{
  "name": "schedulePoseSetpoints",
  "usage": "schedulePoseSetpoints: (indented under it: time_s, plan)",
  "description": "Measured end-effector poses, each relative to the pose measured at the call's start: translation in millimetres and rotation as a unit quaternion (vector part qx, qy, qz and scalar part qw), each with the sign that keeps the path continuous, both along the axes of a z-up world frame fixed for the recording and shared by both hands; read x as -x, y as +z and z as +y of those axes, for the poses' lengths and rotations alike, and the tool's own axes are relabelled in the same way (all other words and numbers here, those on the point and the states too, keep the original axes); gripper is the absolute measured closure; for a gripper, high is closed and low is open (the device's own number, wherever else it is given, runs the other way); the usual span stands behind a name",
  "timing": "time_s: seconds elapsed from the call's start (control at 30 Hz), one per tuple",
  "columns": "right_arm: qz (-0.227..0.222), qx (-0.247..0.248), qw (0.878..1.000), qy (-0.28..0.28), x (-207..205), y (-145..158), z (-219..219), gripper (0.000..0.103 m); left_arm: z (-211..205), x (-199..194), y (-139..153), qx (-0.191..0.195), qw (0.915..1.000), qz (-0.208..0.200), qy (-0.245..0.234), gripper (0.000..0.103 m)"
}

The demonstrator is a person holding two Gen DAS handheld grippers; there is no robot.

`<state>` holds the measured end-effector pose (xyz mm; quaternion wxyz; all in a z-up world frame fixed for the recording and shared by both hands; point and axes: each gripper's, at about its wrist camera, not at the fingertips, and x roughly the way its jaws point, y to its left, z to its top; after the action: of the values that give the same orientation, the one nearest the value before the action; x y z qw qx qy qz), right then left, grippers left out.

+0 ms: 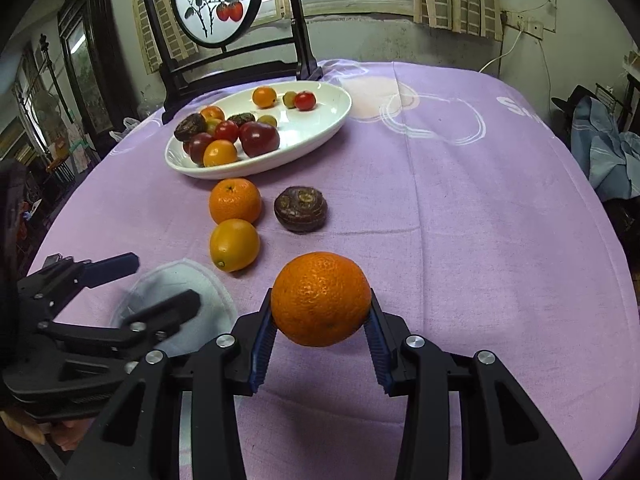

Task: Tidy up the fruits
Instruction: 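Grasp a large orange with the right tool while the left tool grasps a yellow fruit, then carry both fruits to the white plate and open both tools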

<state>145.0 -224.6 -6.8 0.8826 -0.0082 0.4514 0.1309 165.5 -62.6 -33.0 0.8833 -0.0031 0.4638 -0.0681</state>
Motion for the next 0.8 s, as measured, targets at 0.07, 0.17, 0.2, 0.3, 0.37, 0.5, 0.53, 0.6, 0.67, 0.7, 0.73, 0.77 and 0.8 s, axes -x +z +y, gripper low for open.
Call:
schedulePoseSetpoints:
  time_s: [0.07,0.17,0.2,0.3,0.37,0.5,0.53,0.6,0.67,0.7,0.73,0.77,0.8]
  plan:
    - [-0.012,0.0,1.0,-0.009,1.8,6.5,-7.7,0.061,-6.9,-7.8,0.0,-0.002,1.0,0.002,0.004,0.019]
    - [-0.029,-0.006,0.999,-0.021,2.9,15.8,-20.4,0.061,-15.7,-18.0,-1.4,-0.007,0.9999,0.004,0.009,0.019]
    - [-0.031,-0.007,0.999,-0.024,2.7,17.5,-23.3,0.061,-18.9,-21.3,-2.6,-0.008,0.9999,0.005,0.009,0.019]
    - [-0.029,-0.015,0.999,-0.032,0.1,19.8,-30.6,0.061,-24.5,-30.1,-7.9,-0.012,0.9998,0.012,0.013,0.025]
    - [-0.03,-0.016,0.999,-0.035,-0.9,21.0,-32.5,0.061,-27.9,-37.5,-12.4,-0.009,0.9996,0.023,0.013,0.034]
    - [-0.038,-0.016,0.999,-0.031,-0.9,23.3,-32.7,0.061,-35.7,-49.5,-20.1,-0.022,0.9992,0.027,0.017,0.046]
    - [-0.037,-0.016,0.999,-0.03,-0.6,23.2,-32.1,0.061,-36.7,-50.4,-20.4,-0.022,0.9994,0.024,0.013,0.063]
    - [-0.037,-0.015,0.999,-0.028,-1.1,22.3,-31.0,0.061,-35.9,-50.7,-20.2,-0.021,0.9993,0.03,0.009,0.066]
    - [-0.035,-0.014,0.999,-0.027,-1.4,21.2,-30.4,0.061,-32.3,-44.5,-17.7,-0.018,0.9993,0.033,0.001,0.066]
    - [-0.035,-0.014,0.999,-0.026,-1.6,21.1,-30.1,0.061,-30.7,-40.2,-15.5,-0.02,0.9993,0.032,-0.003,0.066]
    - [-0.036,-0.015,0.999,-0.025,-1.6,21.1,-29.6,0.061,-28.1,-35.0,-13.3,-0.022,0.9993,0.03,-0.008,0.066]
    - [-0.036,-0.016,0.999,-0.024,-1.1,20.7,-28.7,0.061,-24.5,-28.2,-10.3,-0.024,0.9992,0.028,-0.015,0.066]
    - [-0.037,-0.016,0.999,-0.022,-0.5,20.3,-27.4,0.061,-20.4,-22.0,-6.9,-0.025,0.9991,0.025,-0.022,0.066]
